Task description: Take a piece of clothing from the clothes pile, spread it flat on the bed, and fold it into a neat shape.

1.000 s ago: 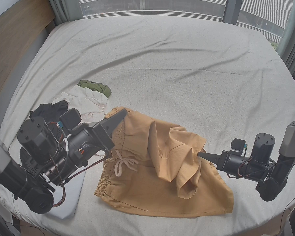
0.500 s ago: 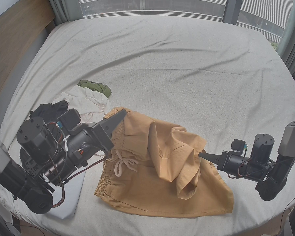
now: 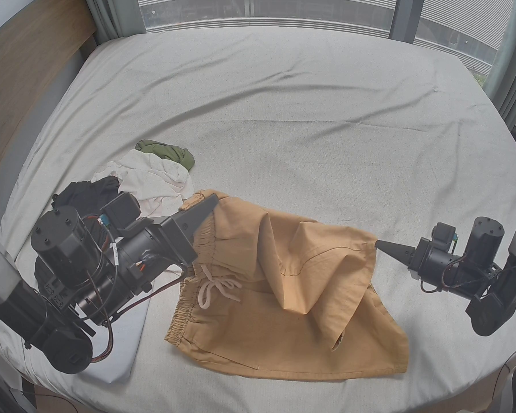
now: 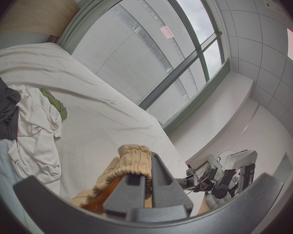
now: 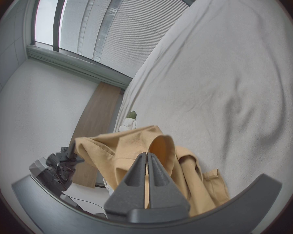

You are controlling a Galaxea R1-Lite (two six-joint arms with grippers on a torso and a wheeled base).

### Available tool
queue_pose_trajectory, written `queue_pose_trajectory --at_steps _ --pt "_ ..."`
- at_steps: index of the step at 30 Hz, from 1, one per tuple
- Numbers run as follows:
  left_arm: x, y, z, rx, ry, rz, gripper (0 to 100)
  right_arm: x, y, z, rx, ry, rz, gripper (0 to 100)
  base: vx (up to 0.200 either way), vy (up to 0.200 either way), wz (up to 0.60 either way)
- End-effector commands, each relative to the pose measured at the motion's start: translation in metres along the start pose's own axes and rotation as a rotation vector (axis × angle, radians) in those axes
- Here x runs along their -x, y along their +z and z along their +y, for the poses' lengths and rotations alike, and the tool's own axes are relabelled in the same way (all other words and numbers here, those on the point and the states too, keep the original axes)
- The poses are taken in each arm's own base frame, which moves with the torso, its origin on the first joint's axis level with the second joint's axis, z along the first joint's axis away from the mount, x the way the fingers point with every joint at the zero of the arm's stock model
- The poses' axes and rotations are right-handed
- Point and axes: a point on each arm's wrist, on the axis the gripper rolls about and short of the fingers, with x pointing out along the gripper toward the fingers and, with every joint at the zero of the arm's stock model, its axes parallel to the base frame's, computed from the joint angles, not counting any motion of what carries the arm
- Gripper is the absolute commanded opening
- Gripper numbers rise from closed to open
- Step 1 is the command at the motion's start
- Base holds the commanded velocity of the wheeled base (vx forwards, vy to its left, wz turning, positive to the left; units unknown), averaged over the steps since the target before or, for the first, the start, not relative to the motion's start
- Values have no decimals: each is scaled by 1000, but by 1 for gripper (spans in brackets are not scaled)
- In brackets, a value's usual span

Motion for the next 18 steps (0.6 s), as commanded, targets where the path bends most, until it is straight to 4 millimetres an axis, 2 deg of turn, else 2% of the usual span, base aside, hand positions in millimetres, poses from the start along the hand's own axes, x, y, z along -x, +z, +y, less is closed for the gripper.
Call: queue_pose_trajectory --at_steps 1,8,14,15,18 --pt "0 -8 14 7 48 30 0 15 18 1 21 12 -47 0 0 0 0" --pt "2 -19 21 16 77 76 0 16 5 -6 -15 3 13 0 0 0 0" --pt "2 -17 20 15 72 68 0 15 -5 -11 -36 4 63 0 0 0 0" --pt "2 -17 19 14 71 66 0 15 -7 -11 -42 11 79 100 0 0 0" --pt "3 -17 19 15 72 67 0 12 -10 -9 -41 22 93 100 0 0 0"
